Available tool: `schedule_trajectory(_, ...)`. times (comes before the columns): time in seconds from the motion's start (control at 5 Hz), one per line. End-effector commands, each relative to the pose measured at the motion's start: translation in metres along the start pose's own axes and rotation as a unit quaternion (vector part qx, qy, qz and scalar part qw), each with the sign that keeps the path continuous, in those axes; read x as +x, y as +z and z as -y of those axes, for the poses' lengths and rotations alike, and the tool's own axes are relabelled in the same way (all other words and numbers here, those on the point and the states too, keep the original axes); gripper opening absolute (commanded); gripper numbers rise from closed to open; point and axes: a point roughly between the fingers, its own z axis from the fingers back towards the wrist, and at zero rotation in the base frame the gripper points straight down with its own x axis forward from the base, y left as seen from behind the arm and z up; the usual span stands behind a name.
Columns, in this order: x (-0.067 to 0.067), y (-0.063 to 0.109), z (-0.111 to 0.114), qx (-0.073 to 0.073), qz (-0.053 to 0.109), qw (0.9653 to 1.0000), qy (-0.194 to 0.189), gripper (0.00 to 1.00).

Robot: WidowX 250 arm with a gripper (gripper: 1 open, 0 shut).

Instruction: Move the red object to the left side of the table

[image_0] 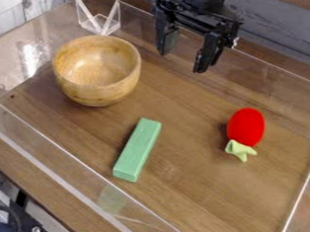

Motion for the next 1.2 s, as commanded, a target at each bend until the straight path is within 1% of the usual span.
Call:
schedule_trajectory(0.0, 0.004, -0.006, 0.013, -0.004, -0.011, 0.9998, -0.016, 1.00)
schedule_trajectory(0.2, 0.012, -0.012, 0.039, -0.008, -0.015, 0.9987, -0.049, 1.00)
schedule_trajectory(0.4, 0.030, -0.023, 0.073, -0.011, -0.008, 0.9967, -0.080, 1.00)
schedule_trajectory(0.6, 0.041, -0.032, 0.094, -0.012, -0.003, 0.9945, -0.104, 1.00)
schedule_trajectory(0.8, 0.041, -0.044, 0.093, -0.010, -0.011, 0.9932, -0.115, 1.00)
schedule_trajectory(1.0, 0.041, -0.055, 0.089, -0.008, -0.020, 0.9929, -0.117, 1.00)
